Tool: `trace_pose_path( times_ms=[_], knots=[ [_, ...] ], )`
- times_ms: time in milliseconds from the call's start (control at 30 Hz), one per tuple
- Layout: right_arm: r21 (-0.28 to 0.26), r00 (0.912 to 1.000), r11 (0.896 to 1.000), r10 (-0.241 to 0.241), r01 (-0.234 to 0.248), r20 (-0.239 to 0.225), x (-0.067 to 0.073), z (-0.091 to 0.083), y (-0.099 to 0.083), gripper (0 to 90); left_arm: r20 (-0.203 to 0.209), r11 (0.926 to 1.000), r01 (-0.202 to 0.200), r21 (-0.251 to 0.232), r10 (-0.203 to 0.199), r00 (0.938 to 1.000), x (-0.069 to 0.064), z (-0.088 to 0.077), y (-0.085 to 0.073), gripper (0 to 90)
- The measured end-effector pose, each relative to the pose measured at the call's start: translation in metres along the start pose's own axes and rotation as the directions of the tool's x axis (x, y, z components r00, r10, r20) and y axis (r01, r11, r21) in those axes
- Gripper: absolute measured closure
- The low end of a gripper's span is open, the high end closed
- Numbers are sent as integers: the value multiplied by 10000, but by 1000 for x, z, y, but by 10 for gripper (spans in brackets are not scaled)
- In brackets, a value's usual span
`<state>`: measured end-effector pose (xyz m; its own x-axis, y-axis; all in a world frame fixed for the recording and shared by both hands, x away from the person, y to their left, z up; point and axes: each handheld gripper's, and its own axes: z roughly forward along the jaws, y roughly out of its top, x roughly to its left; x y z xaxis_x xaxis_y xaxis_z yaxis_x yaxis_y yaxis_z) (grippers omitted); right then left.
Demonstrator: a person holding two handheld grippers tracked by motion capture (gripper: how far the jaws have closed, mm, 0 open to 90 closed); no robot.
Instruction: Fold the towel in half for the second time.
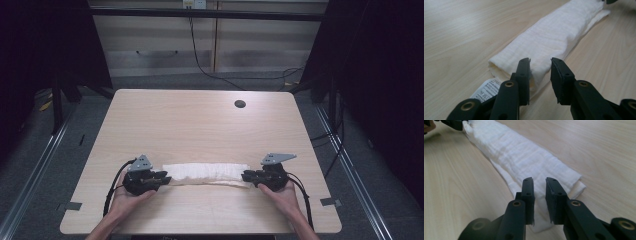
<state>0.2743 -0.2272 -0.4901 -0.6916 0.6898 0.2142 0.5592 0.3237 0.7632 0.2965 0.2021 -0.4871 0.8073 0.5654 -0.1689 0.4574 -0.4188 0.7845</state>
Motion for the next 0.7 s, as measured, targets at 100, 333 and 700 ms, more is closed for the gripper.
trace_pose_path(
  times_ms=[100,333,700],
  knots=[
    [-390,10000,9992,69,-70,-28,4,-13,0,711,-162,9989,358,-316,-364,9992,3,-13,2,602],
    [-1049,9976,9935,491,-437,496,2,-46,-5,561,-906,9979,587,-272,-609,9940,13,-40,-13,447],
    [-1737,9756,9778,1462,-1174,1637,-15,-70,-31,372,-1308,9923,1043,-674,-1125,9850,30,-45,-24,341]
  ],
)
